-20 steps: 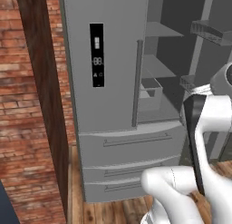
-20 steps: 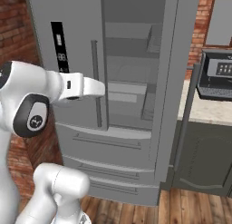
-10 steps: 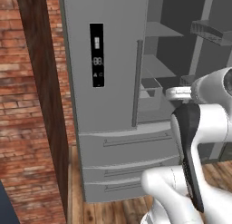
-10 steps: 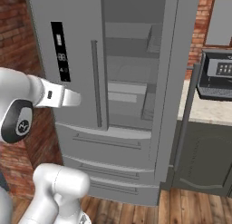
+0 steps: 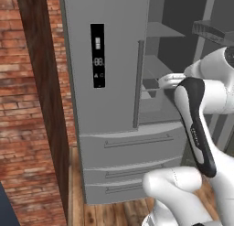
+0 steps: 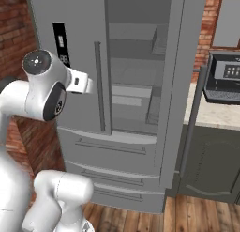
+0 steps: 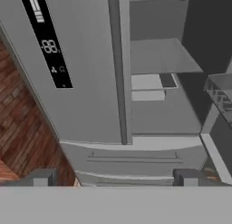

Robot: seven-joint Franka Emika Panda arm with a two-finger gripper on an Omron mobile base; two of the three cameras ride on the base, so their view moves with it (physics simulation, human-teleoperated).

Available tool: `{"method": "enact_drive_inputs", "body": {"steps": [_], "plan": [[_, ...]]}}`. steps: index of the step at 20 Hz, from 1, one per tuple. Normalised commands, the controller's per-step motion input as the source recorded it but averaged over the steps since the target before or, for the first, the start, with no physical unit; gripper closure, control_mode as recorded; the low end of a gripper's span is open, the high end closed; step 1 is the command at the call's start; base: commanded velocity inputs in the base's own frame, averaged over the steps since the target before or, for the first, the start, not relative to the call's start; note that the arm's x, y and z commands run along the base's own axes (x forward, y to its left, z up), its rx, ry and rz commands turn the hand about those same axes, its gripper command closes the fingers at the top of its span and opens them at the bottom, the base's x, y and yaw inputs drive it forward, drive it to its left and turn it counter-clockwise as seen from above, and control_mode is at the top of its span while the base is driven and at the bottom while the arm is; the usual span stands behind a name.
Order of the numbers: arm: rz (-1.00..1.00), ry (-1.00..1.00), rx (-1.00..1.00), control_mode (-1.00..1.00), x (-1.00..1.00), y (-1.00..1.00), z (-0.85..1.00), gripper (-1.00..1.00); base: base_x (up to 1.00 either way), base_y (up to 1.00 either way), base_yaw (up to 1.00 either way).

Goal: Place one of the steaks on the plate and the other in the bowl. Then place the bowl in the fridge.

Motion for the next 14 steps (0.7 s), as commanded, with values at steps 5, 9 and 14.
{"method": "enact_drive_inputs", "body": {"steps": [5,9,14], "plan": [[0.00,-0.24,0.00,-1.00,0.77,0.23,-0.28,-1.00,0.00,0.00,0.00],[0.00,-0.19,0.00,-1.00,0.77,0.24,-0.17,-1.00,0.00,0.00,0.00],[0.00,-0.05,0.00,-1.00,0.73,0.03,-0.01,-1.00,0.00,0.00,0.00]]}}
